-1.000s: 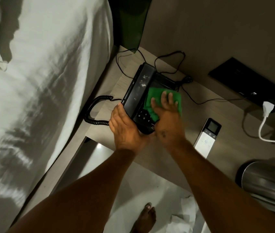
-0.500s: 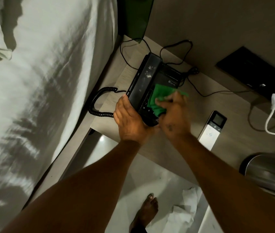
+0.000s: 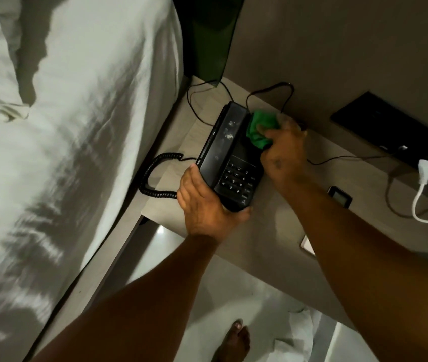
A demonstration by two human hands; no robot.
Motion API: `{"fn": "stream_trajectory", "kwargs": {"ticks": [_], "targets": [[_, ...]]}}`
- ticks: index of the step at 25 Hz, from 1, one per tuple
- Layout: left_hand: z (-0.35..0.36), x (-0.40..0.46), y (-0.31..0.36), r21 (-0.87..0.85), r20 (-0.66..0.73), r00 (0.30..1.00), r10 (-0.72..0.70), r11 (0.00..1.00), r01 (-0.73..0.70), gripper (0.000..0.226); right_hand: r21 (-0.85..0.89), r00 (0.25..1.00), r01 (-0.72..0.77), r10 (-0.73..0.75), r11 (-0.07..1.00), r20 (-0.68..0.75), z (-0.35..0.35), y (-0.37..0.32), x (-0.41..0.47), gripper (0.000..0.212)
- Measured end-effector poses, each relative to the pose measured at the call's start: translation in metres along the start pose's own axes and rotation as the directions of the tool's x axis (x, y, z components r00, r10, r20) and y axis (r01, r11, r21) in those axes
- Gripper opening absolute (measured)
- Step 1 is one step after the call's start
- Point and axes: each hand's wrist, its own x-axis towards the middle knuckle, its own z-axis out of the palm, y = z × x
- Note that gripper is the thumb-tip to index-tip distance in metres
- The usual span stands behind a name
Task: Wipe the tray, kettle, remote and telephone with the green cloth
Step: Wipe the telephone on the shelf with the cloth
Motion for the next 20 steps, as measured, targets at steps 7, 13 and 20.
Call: {"fn": "stream_trajectory", "kwargs": {"ticks": [7, 13, 20], "targets": [[-0.003, -0.001, 0.003, -0.035, -0.009, 1.000, 0.027, 0.999, -0.028, 0.146, 0.229, 0.991, 0.037, -0.065, 0.973, 0.116, 0.000, -0.006, -0.084, 0.064], [-0.002, -0.005, 0.002, -0.018, -0.051, 0.999, 0.004, 1.000, -0.005, 0.145, 0.188, 0.986, 0.154, -0.138, 0.970, -0.095, -0.022, -0.054, 0.016, 0.072], [-0.006, -0.003, 0.003, -0.040, -0.048, 0.999, -0.001, 0.999, -0.001, 0.134, -0.125, 0.895, 0.420, -0.388, 0.899, 0.219, 0.017, -0.063, 0.017, 0.077]]}}
